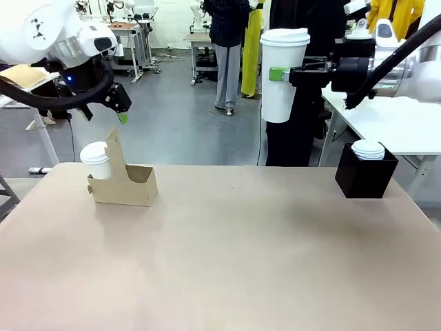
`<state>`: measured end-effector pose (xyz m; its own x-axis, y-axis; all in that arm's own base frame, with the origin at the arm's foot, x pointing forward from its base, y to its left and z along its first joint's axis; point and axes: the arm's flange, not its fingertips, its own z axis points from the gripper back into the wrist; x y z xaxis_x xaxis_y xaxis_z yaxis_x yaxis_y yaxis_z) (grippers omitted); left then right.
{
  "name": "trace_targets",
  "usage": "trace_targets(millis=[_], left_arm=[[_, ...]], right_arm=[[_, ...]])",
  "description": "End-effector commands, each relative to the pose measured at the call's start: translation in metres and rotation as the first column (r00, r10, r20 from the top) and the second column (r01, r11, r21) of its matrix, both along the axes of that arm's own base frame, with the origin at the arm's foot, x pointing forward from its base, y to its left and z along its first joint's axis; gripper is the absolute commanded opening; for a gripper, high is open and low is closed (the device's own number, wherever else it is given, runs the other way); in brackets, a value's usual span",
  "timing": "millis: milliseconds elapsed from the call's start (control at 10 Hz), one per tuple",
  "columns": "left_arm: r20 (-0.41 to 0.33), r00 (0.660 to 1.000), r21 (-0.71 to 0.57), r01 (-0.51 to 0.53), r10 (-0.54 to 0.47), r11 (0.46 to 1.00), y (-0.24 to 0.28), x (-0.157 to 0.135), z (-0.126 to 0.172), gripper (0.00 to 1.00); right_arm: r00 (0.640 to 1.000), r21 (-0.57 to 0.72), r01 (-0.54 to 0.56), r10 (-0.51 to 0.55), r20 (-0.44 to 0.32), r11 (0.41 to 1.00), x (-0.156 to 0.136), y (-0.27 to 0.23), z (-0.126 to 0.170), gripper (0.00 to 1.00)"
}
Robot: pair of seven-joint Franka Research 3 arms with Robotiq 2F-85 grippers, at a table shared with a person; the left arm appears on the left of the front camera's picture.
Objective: Pour a drink into a cup and package it in a carrier.
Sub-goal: Position the Cup Carrier in the center of the table.
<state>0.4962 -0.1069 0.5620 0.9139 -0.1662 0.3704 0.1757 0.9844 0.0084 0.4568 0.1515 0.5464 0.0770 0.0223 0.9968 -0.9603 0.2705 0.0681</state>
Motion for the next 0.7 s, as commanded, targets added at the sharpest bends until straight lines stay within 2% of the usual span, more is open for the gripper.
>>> trace_targets(millis=[0, 400, 500, 600], left_arm=[[-0.022, 0.997, -0.013, -0.077, 0.077, 0.997, 0.003, 0.019, 0.005, 1.0], [-0.099, 0.99, -0.037, -0.108, 0.104, 0.993, 0.011, 0.049, -0.027, 1.0], [-0.087, 0.991, -0.037, -0.107, 0.103, 0.994, 0.011, 0.05, -0.033, 1.0], [-0.084, 0.987, -0.026, -0.142, 0.139, 0.99, 0.009, 0.039, -0.029, 1.0]], right_arm=[[1.0, -0.001, 0.009, -0.009, 0.014, 1.0, 0.001, 0.003, 0.004, 0.81], [1.0, -0.001, 0.009, -0.009, 0.014, 1.0, 0.001, 0.003, 0.004, 0.81], [1.0, -0.001, 0.009, -0.009, 0.014, 1.0, 0.001, 0.003, 0.004, 0.81], [1.0, -0.001, 0.009, -0.009, 0.014, 1.0, 0.001, 0.003, 0.004, 0.81]])
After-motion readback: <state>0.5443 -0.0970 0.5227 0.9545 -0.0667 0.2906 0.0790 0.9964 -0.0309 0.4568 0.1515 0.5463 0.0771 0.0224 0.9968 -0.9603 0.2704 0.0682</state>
